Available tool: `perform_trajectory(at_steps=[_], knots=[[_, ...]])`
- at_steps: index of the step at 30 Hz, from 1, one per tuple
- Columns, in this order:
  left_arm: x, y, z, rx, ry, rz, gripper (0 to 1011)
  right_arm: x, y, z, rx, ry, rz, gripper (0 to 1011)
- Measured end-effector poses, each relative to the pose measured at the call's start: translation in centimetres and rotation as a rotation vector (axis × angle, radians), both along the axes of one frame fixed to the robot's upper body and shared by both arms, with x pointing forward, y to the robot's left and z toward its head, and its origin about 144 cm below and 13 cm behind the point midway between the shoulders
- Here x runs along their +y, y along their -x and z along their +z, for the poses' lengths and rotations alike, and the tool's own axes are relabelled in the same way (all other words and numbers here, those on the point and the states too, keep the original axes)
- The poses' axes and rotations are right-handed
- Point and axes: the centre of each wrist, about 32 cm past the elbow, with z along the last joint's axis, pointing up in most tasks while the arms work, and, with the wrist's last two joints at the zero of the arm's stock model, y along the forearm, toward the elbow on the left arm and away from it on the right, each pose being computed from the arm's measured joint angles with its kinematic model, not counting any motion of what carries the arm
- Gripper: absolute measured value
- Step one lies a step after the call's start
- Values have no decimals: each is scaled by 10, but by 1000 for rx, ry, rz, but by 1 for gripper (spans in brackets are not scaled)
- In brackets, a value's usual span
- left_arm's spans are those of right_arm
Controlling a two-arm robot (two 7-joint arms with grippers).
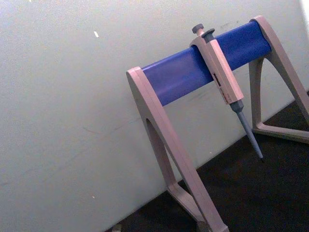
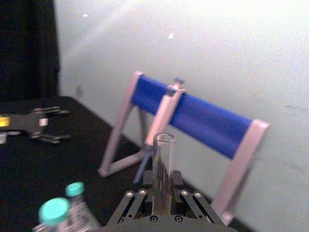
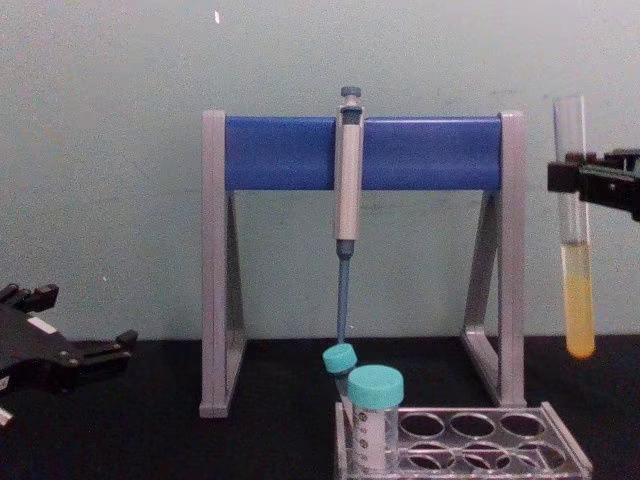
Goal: Pick up the test tube from the test tube rack, shake it, then place it back into the test tube rack.
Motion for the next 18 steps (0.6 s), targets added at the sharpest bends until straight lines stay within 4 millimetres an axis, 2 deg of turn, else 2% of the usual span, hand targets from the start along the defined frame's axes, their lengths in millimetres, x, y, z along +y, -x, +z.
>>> perform_trajectory(at_steps=[9, 18], knots=[[0, 0, 0, 0, 0, 0, 1001, 22, -3, -8, -98, -70, -90, 233], [0, 0, 0, 0, 0, 0, 1001, 30, -8, -16, -49, -233, -1, 233]])
